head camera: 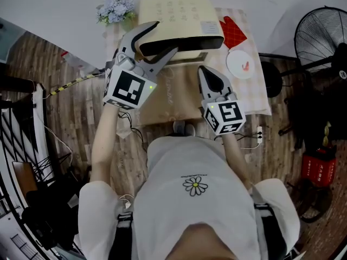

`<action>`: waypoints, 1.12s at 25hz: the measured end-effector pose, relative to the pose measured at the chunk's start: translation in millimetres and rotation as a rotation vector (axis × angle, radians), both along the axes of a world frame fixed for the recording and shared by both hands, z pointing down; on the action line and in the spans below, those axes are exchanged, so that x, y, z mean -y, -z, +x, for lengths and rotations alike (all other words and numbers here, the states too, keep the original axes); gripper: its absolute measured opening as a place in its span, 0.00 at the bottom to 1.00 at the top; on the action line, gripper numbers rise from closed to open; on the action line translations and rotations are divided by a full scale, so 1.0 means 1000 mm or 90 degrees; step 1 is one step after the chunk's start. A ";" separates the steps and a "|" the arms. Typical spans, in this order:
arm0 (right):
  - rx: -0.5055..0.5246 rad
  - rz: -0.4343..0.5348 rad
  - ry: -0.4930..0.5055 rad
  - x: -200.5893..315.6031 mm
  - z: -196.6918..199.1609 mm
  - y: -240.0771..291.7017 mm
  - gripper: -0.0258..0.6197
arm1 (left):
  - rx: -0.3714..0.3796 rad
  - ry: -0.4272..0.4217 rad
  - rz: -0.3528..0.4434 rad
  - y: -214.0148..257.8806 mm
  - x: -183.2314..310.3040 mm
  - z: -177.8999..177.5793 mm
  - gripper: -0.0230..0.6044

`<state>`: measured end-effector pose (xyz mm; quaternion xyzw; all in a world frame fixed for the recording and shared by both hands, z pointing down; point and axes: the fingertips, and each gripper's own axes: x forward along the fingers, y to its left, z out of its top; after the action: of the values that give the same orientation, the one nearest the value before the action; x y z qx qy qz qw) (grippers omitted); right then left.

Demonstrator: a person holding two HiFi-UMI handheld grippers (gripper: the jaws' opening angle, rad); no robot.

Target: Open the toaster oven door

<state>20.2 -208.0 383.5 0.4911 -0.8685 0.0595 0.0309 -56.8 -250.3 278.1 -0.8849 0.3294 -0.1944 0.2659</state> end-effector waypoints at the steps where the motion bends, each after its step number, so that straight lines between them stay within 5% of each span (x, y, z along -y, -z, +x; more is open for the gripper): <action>1: -0.001 0.000 0.000 -0.001 0.000 0.000 0.06 | 0.017 -0.001 -0.002 -0.005 0.004 0.001 0.51; 3: -0.002 0.001 -0.002 -0.002 0.001 0.000 0.06 | 0.053 -0.004 -0.008 -0.014 0.012 0.005 0.59; 8: 0.000 0.001 -0.005 -0.006 0.001 -0.001 0.06 | 0.137 -0.018 -0.028 -0.034 0.028 0.010 0.59; 17: -0.003 -0.005 -0.009 -0.009 0.003 -0.006 0.06 | 0.201 -0.028 -0.067 -0.056 0.041 0.011 0.51; 24: -0.005 -0.013 -0.007 -0.007 0.002 -0.010 0.06 | 0.198 -0.048 -0.116 -0.062 0.040 0.013 0.44; 28: -0.007 -0.020 -0.002 -0.008 -0.001 -0.013 0.06 | 0.247 -0.061 -0.142 -0.069 0.038 0.013 0.40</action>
<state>19.2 -200.4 396.9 0.4922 -0.8665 0.0708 0.0433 -43.5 -288.3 346.9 -0.8694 0.2061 -0.3835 0.2339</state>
